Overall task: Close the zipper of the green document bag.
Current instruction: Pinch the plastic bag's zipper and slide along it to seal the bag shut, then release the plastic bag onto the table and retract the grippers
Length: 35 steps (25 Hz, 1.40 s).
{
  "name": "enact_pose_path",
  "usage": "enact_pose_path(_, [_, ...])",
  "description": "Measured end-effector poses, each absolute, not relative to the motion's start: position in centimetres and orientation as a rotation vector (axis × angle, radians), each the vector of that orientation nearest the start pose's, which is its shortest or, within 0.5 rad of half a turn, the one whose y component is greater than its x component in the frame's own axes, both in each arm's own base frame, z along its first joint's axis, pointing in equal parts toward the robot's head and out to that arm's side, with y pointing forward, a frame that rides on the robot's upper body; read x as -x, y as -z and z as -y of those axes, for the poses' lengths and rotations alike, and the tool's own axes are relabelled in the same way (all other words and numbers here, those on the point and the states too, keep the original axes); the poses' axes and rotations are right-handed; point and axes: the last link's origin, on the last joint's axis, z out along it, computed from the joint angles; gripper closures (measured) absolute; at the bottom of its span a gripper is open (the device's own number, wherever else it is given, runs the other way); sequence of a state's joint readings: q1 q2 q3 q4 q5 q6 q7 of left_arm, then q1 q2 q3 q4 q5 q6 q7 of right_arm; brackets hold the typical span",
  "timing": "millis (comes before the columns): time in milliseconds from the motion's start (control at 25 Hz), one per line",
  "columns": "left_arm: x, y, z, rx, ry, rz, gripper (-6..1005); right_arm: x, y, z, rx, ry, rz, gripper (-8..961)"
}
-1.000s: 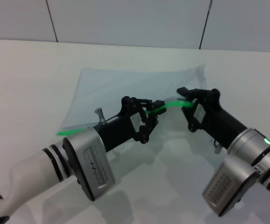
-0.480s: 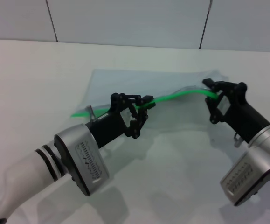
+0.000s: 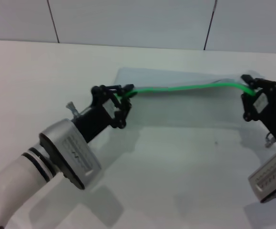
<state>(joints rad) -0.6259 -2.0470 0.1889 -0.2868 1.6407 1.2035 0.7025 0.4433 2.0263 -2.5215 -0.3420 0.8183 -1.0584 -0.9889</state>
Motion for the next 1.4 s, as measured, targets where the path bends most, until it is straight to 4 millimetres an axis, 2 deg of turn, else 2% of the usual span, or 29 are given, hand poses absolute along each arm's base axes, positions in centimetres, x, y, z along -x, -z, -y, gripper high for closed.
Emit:
enact_pose_path(200, [25.9, 7.8, -32.9, 1.936, 0.287, -0.444, 834, -29.5, 4.9, -33.3, 1.779, 0.046, 0.554, 906])
enact_pose_path(600, [25.3, 7.0, -32.9, 1.877, 0.350, -0.425, 814, -30.1, 4.4, -33.4, 1.766, 0.068, 0.544, 834])
enact_pose_path(880, [24.4, 5.7, -33.0, 1.810, 0.496, -0.333, 800, -30.7, 1.6, -33.8, 1.612, 0.055, 0.428, 783])
enact_pose_path(1000, [24.2, 4.3, -32.5, 1.755, 0.634, -0.257, 679, -30.8, 0.6, -33.1, 1.542, 0.030, 0.416, 761])
enact_pose_path(1120, [24.3, 3.7, -32.4, 1.730, 0.691, -0.215, 558, -30.6, -0.3, -32.1, 1.483, -0.022, 0.423, 722])
enact_pose_path(1320, [24.8, 2.5, -32.2, 1.694, 0.764, -0.147, 504, -29.8, -1.1, -30.7, 1.440, -0.231, 0.357, 596])
enact_pose_path(1400, [25.1, 2.0, -32.1, 1.675, 0.777, -0.132, 483, -29.8, -1.3, -30.6, 1.436, -0.265, 0.336, 545])
